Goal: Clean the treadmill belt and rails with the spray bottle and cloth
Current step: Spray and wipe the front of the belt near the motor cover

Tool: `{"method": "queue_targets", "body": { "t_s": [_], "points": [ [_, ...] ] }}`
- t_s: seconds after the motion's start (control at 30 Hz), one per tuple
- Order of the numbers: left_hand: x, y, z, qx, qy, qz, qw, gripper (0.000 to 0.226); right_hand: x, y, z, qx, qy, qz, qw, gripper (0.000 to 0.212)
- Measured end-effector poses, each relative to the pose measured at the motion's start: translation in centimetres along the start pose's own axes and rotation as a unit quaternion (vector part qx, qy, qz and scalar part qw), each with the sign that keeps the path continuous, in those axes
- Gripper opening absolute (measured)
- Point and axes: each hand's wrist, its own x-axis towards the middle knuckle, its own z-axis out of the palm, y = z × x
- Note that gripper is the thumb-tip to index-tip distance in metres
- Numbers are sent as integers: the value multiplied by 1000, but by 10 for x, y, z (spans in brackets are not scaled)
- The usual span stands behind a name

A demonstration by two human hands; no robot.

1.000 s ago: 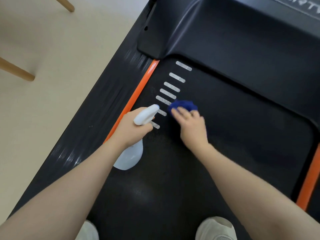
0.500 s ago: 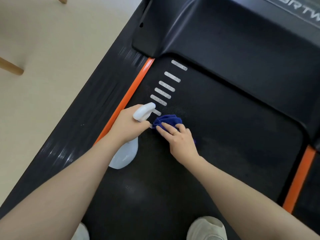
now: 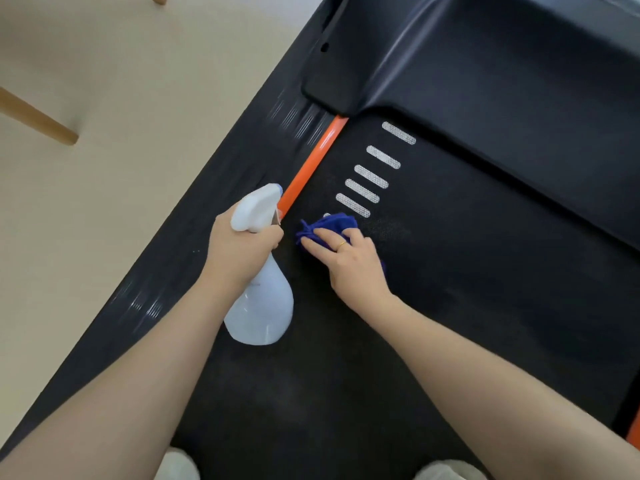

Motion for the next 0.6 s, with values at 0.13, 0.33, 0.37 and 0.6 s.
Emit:
{"method": "queue_targets", "body": {
  "t_s": [0.13,0.33,0.37,0.6],
  "points": [
    [5,-13,1,20,-6,29,999,28,36,0,8,-13,73,101,992,55],
    [5,-19,-6,-7,-43,51,998,37,29,-6,10,-17,22,-5,1000,50],
    [4,-17,-7,-11,-45,53,998,36,26,1,8,-34,-3,-82,996,46],
    [4,-19,-5,49,-76,57,994,31,66,8,-2,-15,33,151,988,49]
  ]
}}
